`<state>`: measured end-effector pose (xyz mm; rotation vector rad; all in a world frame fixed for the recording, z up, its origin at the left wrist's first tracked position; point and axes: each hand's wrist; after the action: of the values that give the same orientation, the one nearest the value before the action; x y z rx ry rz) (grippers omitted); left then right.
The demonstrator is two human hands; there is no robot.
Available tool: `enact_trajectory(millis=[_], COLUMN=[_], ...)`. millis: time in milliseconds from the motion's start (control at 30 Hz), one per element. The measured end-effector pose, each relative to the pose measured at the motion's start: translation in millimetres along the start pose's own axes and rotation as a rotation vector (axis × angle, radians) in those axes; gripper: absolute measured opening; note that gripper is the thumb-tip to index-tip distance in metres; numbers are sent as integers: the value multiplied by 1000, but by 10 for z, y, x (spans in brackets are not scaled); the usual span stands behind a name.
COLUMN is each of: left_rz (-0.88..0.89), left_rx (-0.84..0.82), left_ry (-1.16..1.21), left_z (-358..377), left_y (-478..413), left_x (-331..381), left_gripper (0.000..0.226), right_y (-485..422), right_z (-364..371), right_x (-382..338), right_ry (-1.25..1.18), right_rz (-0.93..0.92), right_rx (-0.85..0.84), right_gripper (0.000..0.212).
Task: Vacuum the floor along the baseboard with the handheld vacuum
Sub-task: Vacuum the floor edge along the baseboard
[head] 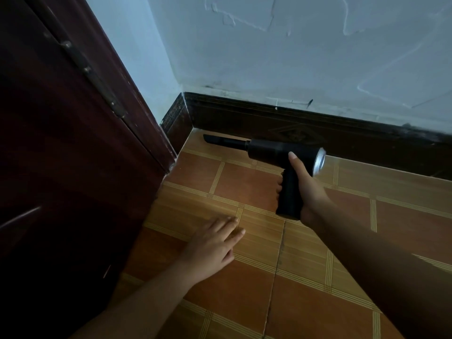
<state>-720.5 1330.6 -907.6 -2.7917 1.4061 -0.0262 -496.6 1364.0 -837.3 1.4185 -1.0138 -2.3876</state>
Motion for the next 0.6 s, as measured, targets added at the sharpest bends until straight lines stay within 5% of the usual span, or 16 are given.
enact_trajectory(millis=[600], left_rz=[-6], left_rx=[49], left_ry=[-5], left_z=[99], left_y=[34], left_x=[-27], left_gripper=[56], right_y=[-357], right_z=[487], right_x=[141], right_ry=[-35], right_rz=[-27], right_rx=[72], right_gripper=[46])
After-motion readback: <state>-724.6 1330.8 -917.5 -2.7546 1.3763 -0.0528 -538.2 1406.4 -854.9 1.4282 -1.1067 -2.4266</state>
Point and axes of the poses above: each hand's wrist, its own y-axis away from the middle knuckle, its own z-axis out of the palm, x = y × z, and after that the axes turned 2 degrees about -x, right-handed
